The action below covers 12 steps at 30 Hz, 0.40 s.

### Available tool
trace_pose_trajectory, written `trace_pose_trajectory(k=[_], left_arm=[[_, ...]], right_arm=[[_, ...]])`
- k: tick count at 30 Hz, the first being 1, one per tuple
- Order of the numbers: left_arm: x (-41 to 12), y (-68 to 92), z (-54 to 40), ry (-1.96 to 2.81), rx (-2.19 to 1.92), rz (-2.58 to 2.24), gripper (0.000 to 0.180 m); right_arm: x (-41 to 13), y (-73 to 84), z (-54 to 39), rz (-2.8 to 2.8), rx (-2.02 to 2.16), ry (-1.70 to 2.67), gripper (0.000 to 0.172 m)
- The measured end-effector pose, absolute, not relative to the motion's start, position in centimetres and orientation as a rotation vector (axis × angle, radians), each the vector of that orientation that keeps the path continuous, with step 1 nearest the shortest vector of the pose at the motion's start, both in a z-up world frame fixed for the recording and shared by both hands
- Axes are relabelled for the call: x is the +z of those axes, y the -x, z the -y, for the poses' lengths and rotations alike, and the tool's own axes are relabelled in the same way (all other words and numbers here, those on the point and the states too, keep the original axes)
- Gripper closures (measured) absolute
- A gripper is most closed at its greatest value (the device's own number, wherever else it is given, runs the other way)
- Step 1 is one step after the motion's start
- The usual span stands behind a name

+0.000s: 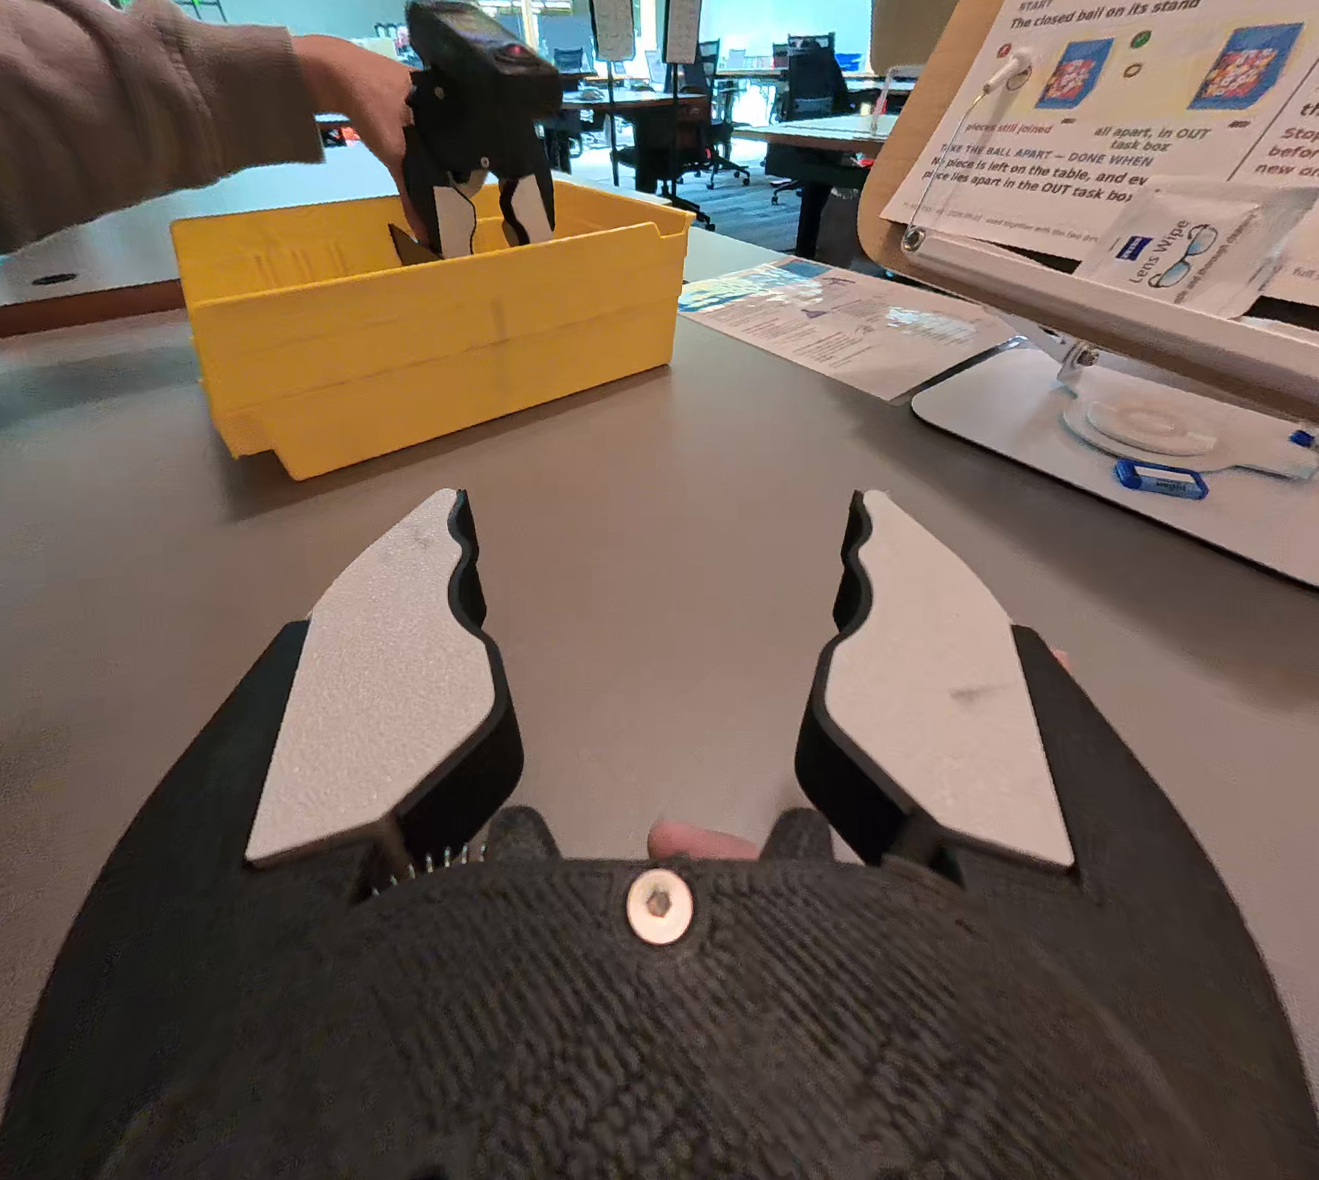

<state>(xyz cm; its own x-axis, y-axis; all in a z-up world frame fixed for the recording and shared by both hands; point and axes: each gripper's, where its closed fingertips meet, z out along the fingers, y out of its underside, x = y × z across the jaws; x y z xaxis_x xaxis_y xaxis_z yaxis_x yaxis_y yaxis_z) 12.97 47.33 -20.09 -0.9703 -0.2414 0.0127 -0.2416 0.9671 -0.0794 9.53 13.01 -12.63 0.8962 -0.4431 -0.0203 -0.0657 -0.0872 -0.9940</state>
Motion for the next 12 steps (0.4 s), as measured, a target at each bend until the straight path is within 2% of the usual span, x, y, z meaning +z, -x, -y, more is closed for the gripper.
trace_pose_trajectory(k=[1, 5, 12], left_arm=[[-20.1, -12.8, -47.3, -0.351, 0.109, 3.101, 0.125], [-20.2, -12.2, -45.7, -0.213, 0.201, 3.008, 0.133], [-20.7, -11.8, -44.9, 0.092, 0.103, 2.977, 0.15]], right_arm=[[-12.6, -9.5, -12.9, -0.399, -0.325, 1.635, 0.073], [-12.4, -9.5, -12.9, -0.399, -0.289, 1.62, 0.073], [-11.8, -9.5, -12.3, -0.402, -0.257, 1.564, 0.076]])
